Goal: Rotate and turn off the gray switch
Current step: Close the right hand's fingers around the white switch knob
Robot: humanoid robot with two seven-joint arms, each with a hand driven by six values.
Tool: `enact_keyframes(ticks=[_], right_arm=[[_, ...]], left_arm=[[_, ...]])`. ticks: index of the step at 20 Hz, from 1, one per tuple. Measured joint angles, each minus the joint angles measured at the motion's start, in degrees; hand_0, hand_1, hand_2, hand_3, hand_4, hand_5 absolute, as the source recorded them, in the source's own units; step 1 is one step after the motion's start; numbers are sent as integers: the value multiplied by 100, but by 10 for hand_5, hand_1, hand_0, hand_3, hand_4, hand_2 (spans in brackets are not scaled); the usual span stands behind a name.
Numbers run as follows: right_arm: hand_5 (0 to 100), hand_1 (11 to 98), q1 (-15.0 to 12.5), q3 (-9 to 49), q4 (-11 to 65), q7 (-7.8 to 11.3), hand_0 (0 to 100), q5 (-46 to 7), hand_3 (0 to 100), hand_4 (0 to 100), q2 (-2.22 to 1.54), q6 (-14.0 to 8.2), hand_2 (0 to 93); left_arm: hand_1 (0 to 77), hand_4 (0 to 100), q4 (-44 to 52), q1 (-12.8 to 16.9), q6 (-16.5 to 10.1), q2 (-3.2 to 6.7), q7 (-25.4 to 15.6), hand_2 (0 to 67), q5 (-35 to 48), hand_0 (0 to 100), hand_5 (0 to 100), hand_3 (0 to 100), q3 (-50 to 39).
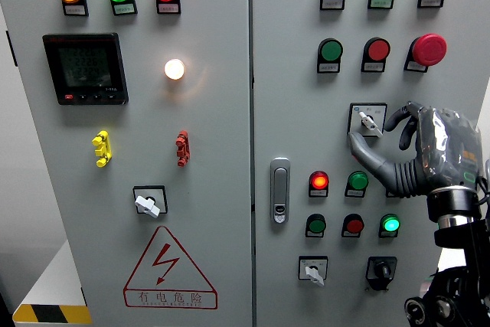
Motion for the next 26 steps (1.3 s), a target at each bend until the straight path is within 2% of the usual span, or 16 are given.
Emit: enact_keyframes(ticks=[22, 26], right_arm=[[1000, 339, 140, -17, -145, -35, 0, -9, 944, 969, -6, 42, 688], [1000, 335, 157, -32, -169, -42, 43, -9, 958, 969, -7, 48, 692]], left_arm=[[0, 82, 0, 0, 0, 1, 0, 133, 2, 887, 109, 187, 4], [0, 82, 0, 0, 0, 1, 0, 134, 2, 887, 109, 187, 4]])
